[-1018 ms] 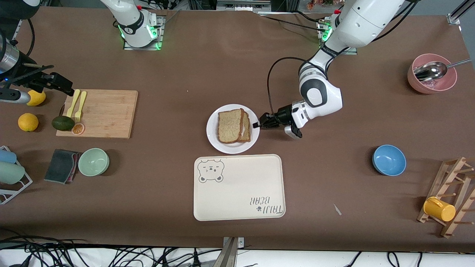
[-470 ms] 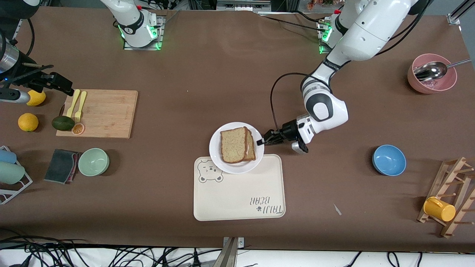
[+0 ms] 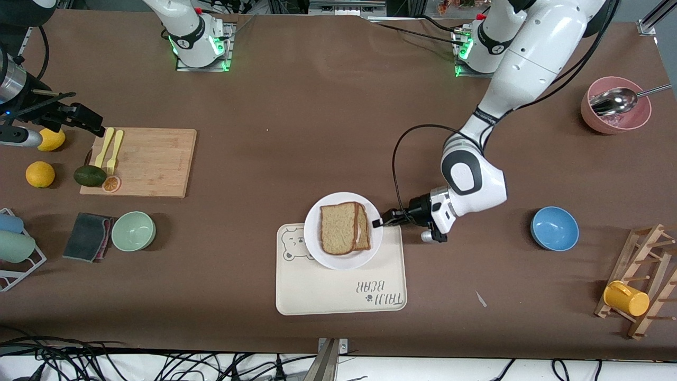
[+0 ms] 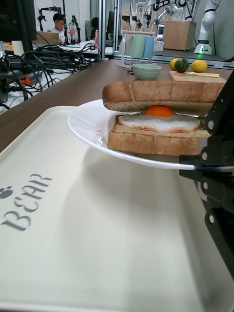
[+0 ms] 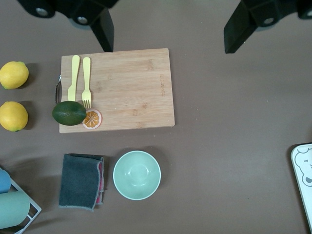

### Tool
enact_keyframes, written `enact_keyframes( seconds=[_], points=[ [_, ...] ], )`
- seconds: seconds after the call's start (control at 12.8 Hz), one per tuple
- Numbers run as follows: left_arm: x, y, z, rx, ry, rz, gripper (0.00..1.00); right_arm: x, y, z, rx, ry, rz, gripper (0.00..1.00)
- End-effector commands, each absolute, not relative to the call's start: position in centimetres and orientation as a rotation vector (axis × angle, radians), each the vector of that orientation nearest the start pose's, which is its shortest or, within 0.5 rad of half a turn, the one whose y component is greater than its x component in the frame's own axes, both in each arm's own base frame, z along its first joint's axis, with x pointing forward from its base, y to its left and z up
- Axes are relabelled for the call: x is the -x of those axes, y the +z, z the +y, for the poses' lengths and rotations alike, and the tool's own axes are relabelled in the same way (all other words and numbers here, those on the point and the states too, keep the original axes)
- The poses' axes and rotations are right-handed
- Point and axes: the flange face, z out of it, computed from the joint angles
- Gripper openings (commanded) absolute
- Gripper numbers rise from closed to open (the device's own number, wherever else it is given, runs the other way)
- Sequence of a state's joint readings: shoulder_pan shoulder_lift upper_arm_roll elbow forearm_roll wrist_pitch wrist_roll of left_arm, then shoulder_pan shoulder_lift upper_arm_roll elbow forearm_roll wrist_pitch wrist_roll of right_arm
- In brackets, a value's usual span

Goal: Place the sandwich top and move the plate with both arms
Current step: 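Slide the white plate with the left gripper onto the bear tray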

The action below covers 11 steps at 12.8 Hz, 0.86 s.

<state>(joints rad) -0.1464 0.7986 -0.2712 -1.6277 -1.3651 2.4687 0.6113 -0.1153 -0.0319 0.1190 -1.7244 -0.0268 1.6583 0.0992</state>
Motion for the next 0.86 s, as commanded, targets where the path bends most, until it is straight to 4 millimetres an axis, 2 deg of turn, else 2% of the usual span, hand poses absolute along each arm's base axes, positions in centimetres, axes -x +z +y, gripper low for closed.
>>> enact_keyframes(
  seconds=[0.0,0.47,0.63,0.78],
  points=[
    [-66.6,16.8,-26.4,-2.092,0.098,0.241,0.0,-54.5,58.5,-0.2,3.164,0.045,0.146,1.0],
    [-69.8,15.3,-26.3,-2.054,0.136,0.28,0.0,-54.4,58.4,-0.1,3.164,0.054,0.146,1.0],
    [-71.3,14.8,-25.7,-2.056,0.175,0.283,0.0,-54.4,58.3,-0.1,3.164,0.057,0.146,1.0],
    [-71.5,14.6,-25.4,-2.06,0.178,0.287,0.0,-54.4,58.3,-0.1,3.164,0.057,0.146,1.0]
  ],
)
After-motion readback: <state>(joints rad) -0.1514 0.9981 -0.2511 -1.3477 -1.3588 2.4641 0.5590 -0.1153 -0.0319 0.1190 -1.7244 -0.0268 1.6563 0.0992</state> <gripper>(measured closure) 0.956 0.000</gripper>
